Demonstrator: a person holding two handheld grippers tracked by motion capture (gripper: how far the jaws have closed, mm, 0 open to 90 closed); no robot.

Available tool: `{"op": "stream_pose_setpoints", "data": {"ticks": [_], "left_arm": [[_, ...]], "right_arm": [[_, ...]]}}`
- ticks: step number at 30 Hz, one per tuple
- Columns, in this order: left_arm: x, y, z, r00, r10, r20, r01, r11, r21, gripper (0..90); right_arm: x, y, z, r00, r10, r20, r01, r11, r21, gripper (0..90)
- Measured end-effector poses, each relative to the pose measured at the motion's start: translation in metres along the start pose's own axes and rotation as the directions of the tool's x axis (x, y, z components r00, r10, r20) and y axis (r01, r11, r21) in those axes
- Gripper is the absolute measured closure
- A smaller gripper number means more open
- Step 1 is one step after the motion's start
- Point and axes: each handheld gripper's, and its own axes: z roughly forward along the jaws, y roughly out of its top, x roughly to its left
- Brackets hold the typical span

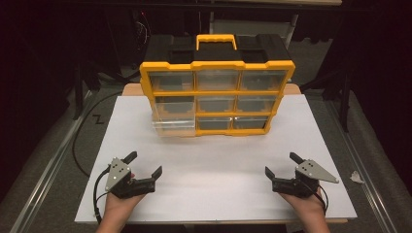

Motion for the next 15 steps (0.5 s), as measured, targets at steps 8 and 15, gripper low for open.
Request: {"op": "stream_pose_setpoints", "data": {"ticks": [8, 15], "left_arm": [[-0.0012, -0.0007, 0.0005, 0.9982, 0.059, 0.008, -0.059, 0.9981, 0.019, 0.6], [-0.0017, -0.0008, 0.0007, 0.9961, 0.088, 0.001, -0.088, 0.9957, 0.028, 0.6]], "right_arm": [[-0.0022, -0.0029, 0.0009, 1.0, 0.003, -0.005, -0.003, 1.0, 0.0, 0.6], [-0.0027, -0.0036, 0.0008, 0.9999, 0.012, -0.008, -0.012, 1.0, -0.007, 0.6]]}}
